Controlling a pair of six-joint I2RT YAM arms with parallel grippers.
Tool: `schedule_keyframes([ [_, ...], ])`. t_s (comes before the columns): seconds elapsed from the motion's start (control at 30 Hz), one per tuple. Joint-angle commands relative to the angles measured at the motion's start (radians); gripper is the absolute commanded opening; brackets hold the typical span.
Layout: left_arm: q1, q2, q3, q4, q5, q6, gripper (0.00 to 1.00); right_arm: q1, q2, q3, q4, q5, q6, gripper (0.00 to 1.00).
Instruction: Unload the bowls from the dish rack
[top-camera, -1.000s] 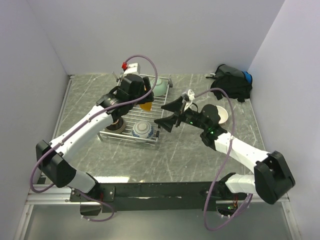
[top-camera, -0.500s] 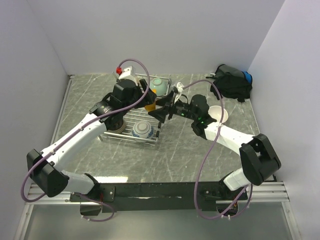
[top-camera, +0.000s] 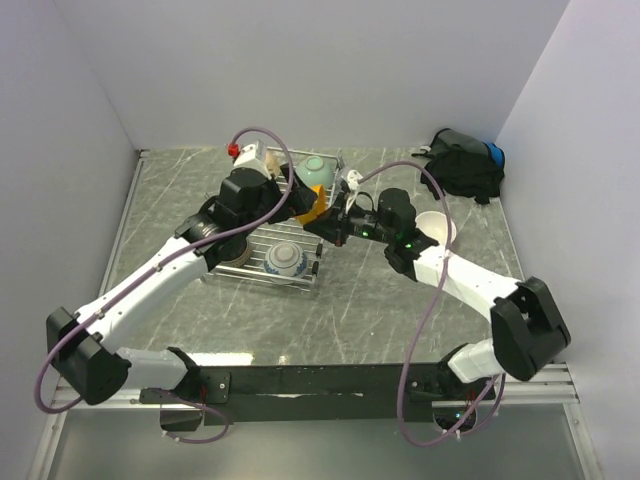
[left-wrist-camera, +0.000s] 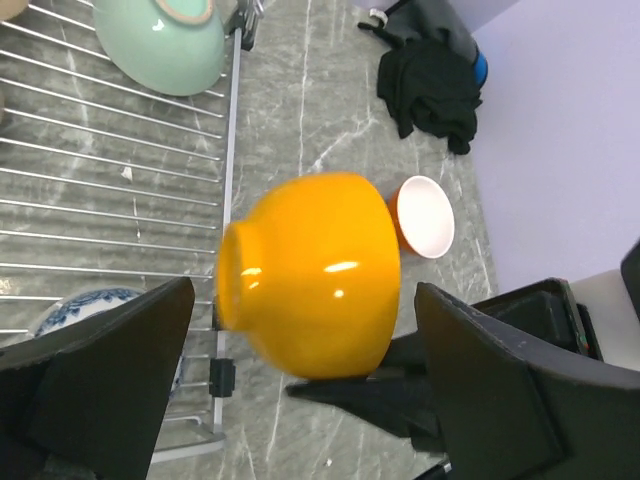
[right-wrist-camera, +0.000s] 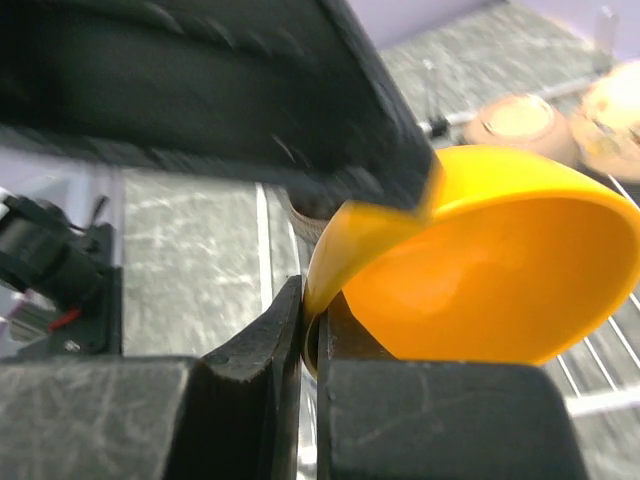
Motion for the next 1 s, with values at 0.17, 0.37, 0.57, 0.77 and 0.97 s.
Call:
schedule_keyframes([
  [0.17,-0.003,-0.247,-0.069,0.006,-0.193,0.207,0.99,-0.004,-0.218,0.058,-0.551,0.427,-0.224,0.00],
  [0.37,-0.003,-0.382,-0.285,0.090,-0.412,0.472,0.99,-0.080,-0.176,0.233,-0.969,0.692,-0.267,0.00],
  [0.57,0.000,-0.375,-0.339,0.129,-0.469,0.583,1.00,-0.206,-0.067,0.405,-1.237,0.902,-0.267,0.00],
  [0.77,0.000,-0.361,-0.348,0.097,-0.507,0.588,0.99,-0.289,0.085,0.551,-1.394,0.951,-0.260,0.00],
  [0.97,0.017,-0.382,-0.356,0.100,-0.612,0.596,0.99,-0.375,0.199,0.618,-1.435,0.942,-0.261,0.00],
])
